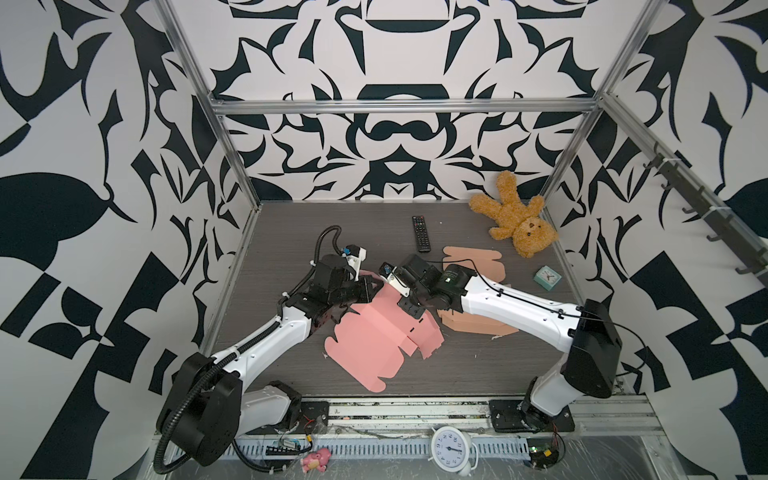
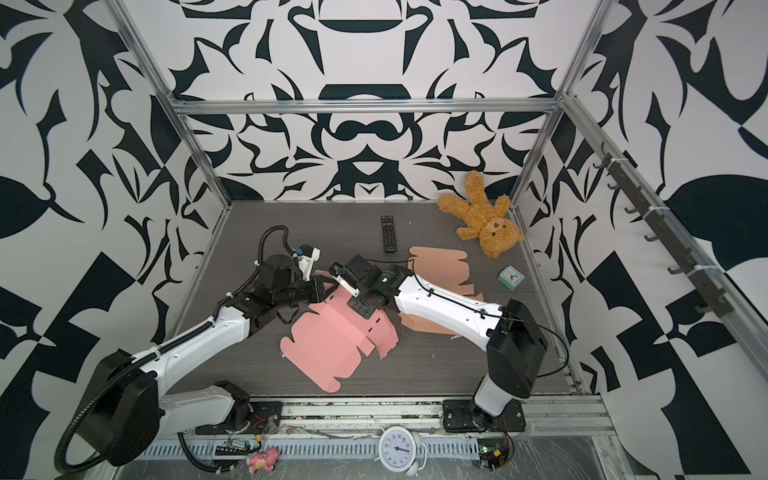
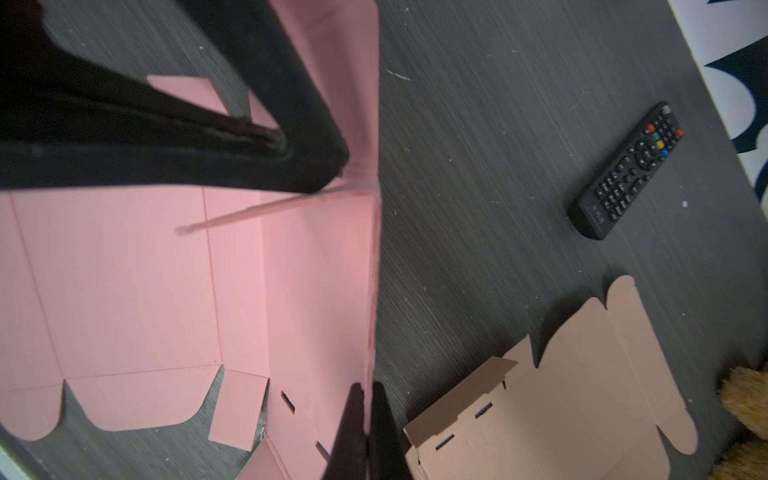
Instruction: Fold the paper box
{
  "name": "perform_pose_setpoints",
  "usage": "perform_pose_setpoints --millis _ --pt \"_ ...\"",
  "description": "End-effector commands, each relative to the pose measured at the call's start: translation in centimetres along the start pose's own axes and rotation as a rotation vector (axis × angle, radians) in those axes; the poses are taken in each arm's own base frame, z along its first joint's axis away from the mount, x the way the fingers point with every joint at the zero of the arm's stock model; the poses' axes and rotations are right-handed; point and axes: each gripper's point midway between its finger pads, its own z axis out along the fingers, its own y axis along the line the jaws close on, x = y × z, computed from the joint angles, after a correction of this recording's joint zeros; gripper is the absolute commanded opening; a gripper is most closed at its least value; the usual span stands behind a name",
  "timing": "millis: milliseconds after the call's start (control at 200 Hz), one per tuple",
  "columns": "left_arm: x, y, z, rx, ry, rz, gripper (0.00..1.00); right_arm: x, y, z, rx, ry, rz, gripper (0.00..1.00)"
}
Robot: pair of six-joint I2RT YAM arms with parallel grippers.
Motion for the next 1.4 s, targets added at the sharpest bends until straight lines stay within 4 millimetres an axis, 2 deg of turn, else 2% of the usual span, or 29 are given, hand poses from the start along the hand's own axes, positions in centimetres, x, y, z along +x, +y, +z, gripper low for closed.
perform_pose_setpoints --millis 0,275,520,710,765,780,965,1140,1395 --pt "0.2 -0.1 -0.3 0.011 -0.015 0.002 0.00 -1.4 -1.2 -1.9 0.110 -0.045 -0.053 0.00" --pt "-1.1 2.4 -1.9 -0.026 -0.057 -0.037 0.00 -0.7 -1.7 -1.0 0.247 0.029 -0.179 0.00" --pt "-3.0 4.2 -3.5 -0.057 -0.121 -0.057 0.00 -1.2 -2.1 -1.3 0.343 0.026 -0.238 0.00" --pt "-4.5 9.3 -4.5 -0.132 -0.170 -0.224 0.00 -1.6 -2.0 -1.3 0.375 0.027 -0.267 0.00" --pt "-5.1 10.1 -4.3 -0.112 -0.175 -0.251 0.00 -1.6 -1.8 -1.1 0.377 0.030 -0.274 0.00" --pt "-4.8 10.7 -3.7 -0.114 -0.155 -0.271 0.00 -1.6 -1.8 -1.1 0.382 0.030 -0.275 0.00" --pt "-4.5 12.4 -0.8 -0.087 -0.058 -0.312 0.00 -1.6 -1.7 -0.6 0.422 0.059 -0.316 0.00" --pt "-2.9 12.1 0.9 -0.063 0.010 -0.301 0.00 -1.7 -1.4 0.1 0.436 0.074 -0.338 0.00" --pt "-1.0 11.7 1.2 -0.020 0.049 -0.304 0.00 -1.9 -1.0 1.2 0.432 0.080 -0.361 0.00"
